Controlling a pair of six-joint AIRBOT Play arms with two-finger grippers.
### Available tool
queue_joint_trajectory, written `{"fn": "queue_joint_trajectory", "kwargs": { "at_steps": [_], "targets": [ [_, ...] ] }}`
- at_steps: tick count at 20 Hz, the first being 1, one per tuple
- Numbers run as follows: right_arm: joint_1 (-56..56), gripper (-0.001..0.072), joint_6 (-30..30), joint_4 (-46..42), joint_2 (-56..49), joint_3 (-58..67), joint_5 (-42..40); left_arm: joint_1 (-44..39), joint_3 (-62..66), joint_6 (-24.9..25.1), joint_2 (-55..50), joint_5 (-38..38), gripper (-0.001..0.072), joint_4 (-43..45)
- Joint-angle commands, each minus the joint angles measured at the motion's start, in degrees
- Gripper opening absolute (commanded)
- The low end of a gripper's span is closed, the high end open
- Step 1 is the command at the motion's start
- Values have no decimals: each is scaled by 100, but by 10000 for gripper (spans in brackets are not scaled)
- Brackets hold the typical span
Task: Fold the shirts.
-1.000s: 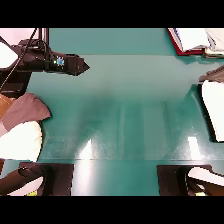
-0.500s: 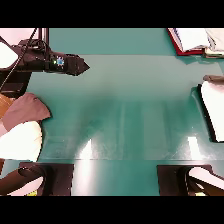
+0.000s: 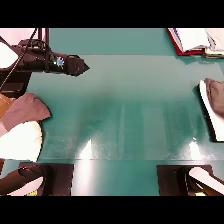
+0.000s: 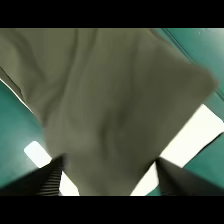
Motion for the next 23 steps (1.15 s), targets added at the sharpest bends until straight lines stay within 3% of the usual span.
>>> {"fn": "queue_joint_trajectory", "kwargs": {
  "at_steps": [1, 5, 9, 13, 16, 18, 23],
  "targets": [
    [7, 698, 15, -177, 26, -92, 90, -2, 0, 39, 0, -13, 26, 0],
    [343, 696, 15, 839, 26, 483, 339, -2, 0, 39, 0, -13, 27, 0],
    [1598, 696, 13, 2059, 26, 927, 468, -2, 0, 35, 0, -35, 26, -2],
    [3447, 666, 11, 2050, 26, 1036, 317, -2, 0, 35, 0, 219, 27, -4],
    [4666, 332, 4, 2044, 26, 1036, 37, -2, 0, 35, 0, 387, 27, -4],
    [5257, 19, -66, 2004, 26, 1036, -129, -2, 0, 35, 0, 511, 26, -4],
    [5851, 17, -199, 2013, 26, 1036, -238, -2, 0, 35, 0, 608, 27, -4]
  ]
}}
